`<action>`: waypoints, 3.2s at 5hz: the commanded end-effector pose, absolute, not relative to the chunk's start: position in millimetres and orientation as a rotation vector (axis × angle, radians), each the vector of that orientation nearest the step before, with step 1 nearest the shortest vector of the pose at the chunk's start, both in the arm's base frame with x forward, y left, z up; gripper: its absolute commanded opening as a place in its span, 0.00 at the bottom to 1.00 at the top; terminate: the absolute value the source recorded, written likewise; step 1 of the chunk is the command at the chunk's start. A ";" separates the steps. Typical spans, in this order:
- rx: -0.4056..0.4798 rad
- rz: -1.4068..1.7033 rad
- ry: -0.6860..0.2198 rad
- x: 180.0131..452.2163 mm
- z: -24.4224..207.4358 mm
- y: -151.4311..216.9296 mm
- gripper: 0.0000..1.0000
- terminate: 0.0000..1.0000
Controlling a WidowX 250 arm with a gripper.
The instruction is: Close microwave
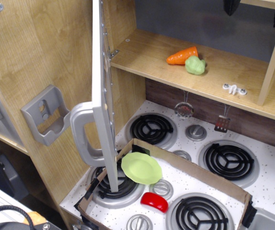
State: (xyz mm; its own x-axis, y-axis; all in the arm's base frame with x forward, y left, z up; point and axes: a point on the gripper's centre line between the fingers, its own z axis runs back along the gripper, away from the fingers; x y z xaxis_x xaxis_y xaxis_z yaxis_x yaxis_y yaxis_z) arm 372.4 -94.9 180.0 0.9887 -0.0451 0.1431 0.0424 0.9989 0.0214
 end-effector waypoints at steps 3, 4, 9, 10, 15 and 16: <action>0.033 -0.080 -0.171 356.9 194.6 -80.0 1.00 0.00; 0.056 -0.092 -0.194 339.8 202.7 -69.9 1.00 0.00; 0.093 -0.399 -0.053 248.2 214.7 23.0 1.00 0.00; 0.126 -0.417 -0.020 225.2 217.7 36.5 1.00 0.00; 0.159 -0.503 -0.055 208.8 153.3 77.2 1.00 0.00; 0.118 -0.504 -0.115 232.0 136.7 68.7 1.00 0.00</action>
